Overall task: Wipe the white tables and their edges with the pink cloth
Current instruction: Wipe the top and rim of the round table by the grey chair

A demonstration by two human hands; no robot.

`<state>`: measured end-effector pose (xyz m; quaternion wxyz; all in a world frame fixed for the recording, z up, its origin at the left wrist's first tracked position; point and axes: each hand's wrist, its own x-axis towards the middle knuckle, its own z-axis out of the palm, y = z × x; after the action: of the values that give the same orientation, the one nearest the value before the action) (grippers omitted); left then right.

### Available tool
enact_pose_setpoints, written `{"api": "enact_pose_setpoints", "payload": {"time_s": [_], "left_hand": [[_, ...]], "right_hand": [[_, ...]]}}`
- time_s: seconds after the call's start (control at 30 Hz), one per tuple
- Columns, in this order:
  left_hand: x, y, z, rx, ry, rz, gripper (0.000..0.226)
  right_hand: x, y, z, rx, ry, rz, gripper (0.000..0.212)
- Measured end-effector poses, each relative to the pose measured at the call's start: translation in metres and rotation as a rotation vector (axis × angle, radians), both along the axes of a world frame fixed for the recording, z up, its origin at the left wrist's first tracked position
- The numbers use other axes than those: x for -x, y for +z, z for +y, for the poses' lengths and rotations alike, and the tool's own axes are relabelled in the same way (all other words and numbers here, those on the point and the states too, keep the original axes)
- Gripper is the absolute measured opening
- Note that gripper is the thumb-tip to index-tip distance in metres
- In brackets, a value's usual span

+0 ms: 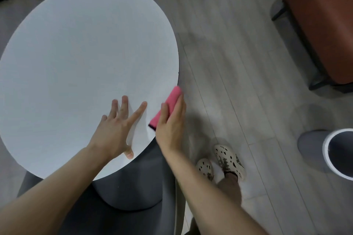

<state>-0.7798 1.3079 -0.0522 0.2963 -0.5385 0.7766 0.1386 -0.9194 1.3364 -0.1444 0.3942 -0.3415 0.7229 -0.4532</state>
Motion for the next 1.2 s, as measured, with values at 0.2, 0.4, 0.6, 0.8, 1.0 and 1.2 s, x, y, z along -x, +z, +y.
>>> {"api": "enact_pose_setpoints", "payload": {"time_s": [0.2,0.4,0.6,0.8,1.0,1.2], "left_hand": [[-0.001,-0.002,0.0,-0.003,0.025,0.013,0.176],[-0.001,0.0,0.0,-0.008,0.038,0.022,0.173],[-0.001,0.015,-0.018,0.0,0.072,0.134,0.093],[0.042,-0.013,-0.093,0.462,0.213,0.387,0.044],[0.078,-0.069,-0.203,0.559,0.35,0.445,0.056],[0.083,-0.093,-0.214,0.701,0.35,0.383,0.053]], "right_hand": [[0.052,-0.003,-0.092,0.038,0.05,-0.03,0.055],[0.065,-0.001,-0.139,0.114,0.077,-0.043,0.058],[0.031,0.015,-0.009,0.069,0.15,-0.152,0.061],[0.07,0.005,-0.141,0.112,0.195,-0.065,0.057],[0.057,0.004,-0.105,0.198,0.148,-0.084,0.057],[0.066,0.007,-0.103,0.115,0.195,-0.174,0.057]]}}
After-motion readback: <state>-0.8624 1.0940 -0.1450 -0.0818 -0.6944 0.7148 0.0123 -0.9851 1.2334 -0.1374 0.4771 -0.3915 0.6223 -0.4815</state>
